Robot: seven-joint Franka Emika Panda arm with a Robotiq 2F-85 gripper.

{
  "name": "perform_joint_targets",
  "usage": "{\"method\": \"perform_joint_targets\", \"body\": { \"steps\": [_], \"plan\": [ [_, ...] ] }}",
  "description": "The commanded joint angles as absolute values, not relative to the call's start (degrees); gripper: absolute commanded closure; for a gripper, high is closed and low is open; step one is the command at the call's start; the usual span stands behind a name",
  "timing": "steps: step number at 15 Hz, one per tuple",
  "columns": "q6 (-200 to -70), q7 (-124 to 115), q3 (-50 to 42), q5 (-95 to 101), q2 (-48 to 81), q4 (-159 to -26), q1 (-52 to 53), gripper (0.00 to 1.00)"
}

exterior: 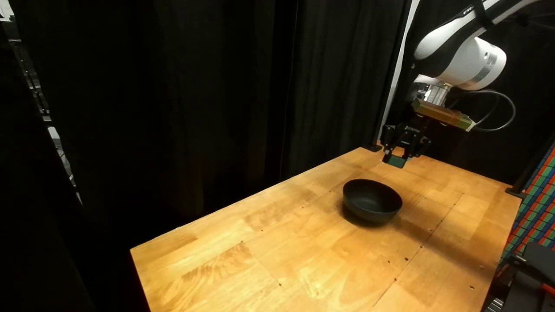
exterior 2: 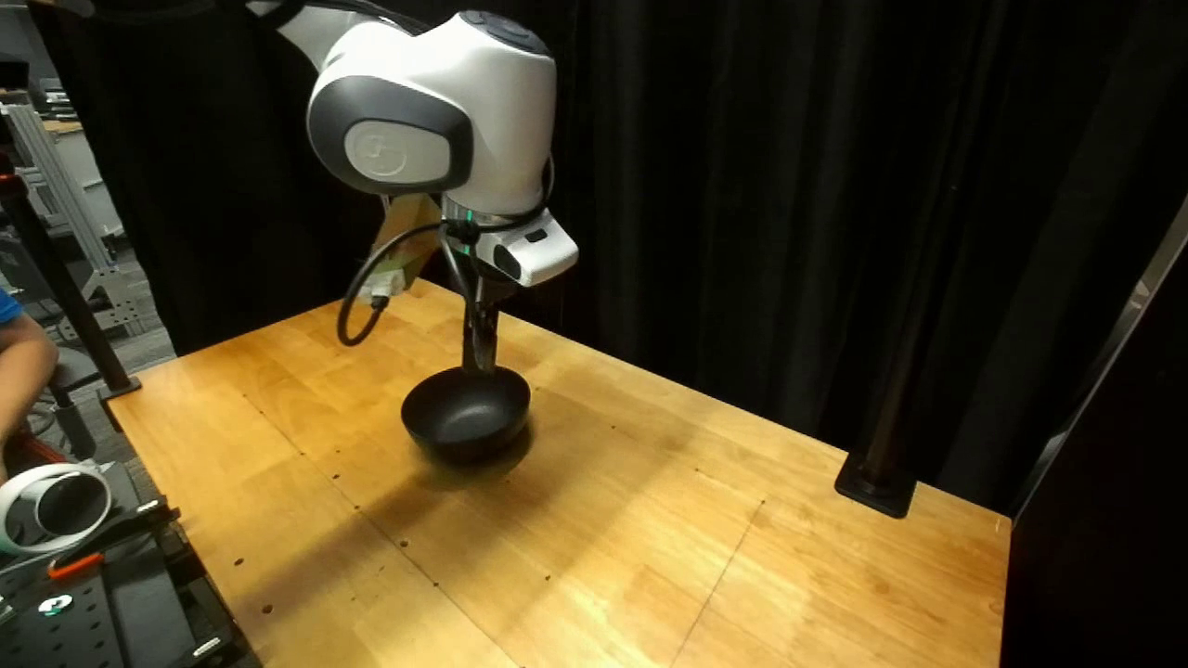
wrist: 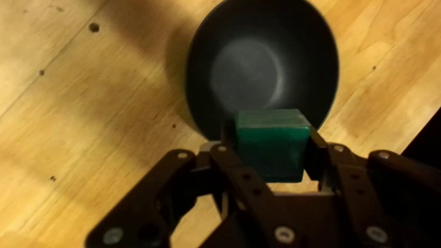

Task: Put the green cube in the black bowl

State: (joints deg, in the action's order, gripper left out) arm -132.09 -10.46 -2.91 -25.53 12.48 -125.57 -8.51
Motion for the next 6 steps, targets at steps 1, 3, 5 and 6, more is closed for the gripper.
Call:
{"method": "perform_joint_targets", "body": {
  "steps": [1, 3, 5, 6],
  "plan": [
    [-133.66, -7.18, -0.79, -32.11, 9.83, -129.61, -6.78, 0.28],
    [-131.13, -8.05, -0.72, -32.31, 10.11, -129.58, -6.23, 0.22],
    [-123.46, -7.53, -1.44, -31.9, 9.77, -129.03, -7.07, 0.07],
    [-120.09, -7.52, -2.06, -31.37, 9.37, -129.19, -7.49, 0.0]
  ]
}}
